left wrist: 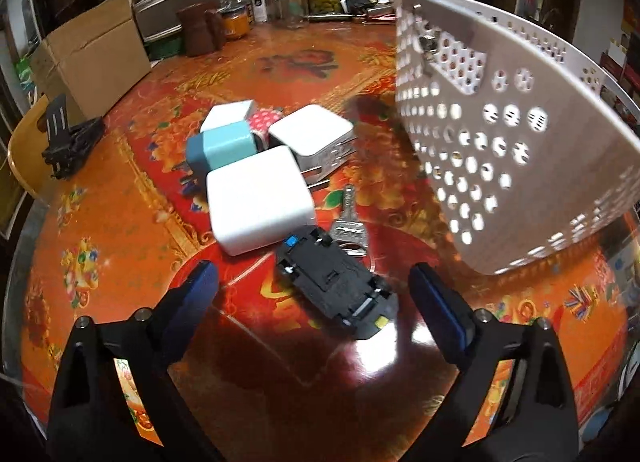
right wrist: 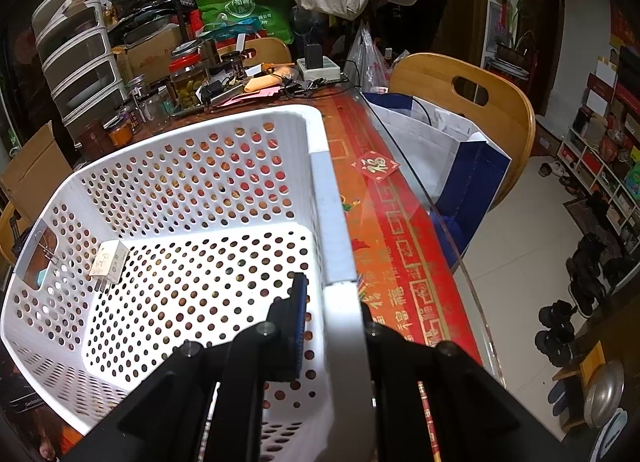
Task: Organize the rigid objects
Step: 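Reach the left tool to the black toy car and grasp it, then lift the black toy car into the basket and release it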
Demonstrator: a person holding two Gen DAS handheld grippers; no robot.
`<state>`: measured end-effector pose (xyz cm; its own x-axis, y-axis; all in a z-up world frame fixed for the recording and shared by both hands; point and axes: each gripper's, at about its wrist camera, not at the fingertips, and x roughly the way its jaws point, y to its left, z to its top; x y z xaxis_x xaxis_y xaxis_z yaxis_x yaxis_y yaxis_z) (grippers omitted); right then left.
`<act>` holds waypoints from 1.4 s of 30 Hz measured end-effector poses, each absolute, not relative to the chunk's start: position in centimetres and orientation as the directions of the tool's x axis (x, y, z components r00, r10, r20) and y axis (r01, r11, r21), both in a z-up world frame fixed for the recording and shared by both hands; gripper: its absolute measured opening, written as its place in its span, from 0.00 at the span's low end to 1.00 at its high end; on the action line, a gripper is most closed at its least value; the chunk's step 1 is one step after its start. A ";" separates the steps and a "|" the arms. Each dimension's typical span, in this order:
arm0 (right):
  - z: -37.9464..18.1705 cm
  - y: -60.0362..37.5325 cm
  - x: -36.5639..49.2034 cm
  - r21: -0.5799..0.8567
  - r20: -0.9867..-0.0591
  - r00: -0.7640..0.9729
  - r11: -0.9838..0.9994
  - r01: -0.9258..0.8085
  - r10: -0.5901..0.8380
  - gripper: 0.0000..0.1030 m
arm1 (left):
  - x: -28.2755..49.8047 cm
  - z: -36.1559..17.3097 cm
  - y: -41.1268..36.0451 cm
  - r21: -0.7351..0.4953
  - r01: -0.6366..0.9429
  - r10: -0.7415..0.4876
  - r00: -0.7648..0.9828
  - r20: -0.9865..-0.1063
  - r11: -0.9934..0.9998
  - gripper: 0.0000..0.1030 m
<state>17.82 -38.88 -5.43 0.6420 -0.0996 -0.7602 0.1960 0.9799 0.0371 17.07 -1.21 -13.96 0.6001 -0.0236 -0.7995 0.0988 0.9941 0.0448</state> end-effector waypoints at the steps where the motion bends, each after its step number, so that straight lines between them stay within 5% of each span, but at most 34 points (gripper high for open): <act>1: -5.4 -38.9 17.8 0.037 -0.760 0.642 0.980 0.196 -0.100 0.10 | 17.1 -14.0 -1.0 0.037 0.089 -0.024 0.597 -0.802 0.995 0.84; 7: -5.4 -38.9 17.9 0.037 -0.761 0.641 0.980 0.196 -0.100 0.10 | 18.5 -15.0 -0.4 -0.035 0.097 -0.085 0.581 -0.810 0.995 0.54; 28: -5.4 -38.9 17.9 0.037 -0.761 0.642 0.980 0.195 -0.099 0.10 | 16.4 -11.9 1.5 0.013 0.065 -0.034 0.672 -0.740 0.998 0.53; 42: -5.4 -38.9 17.9 0.031 -0.761 0.640 0.981 0.192 -0.101 0.10 | 16.3 -7.9 3.1 0.159 -0.026 0.127 0.730 -0.671 0.987 0.54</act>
<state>17.93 -38.89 -5.43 0.6403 -0.1015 -0.7614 0.1923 0.9808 0.0310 16.34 3.07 -7.87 0.7302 0.1271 -0.6714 -0.0259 0.9870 0.1588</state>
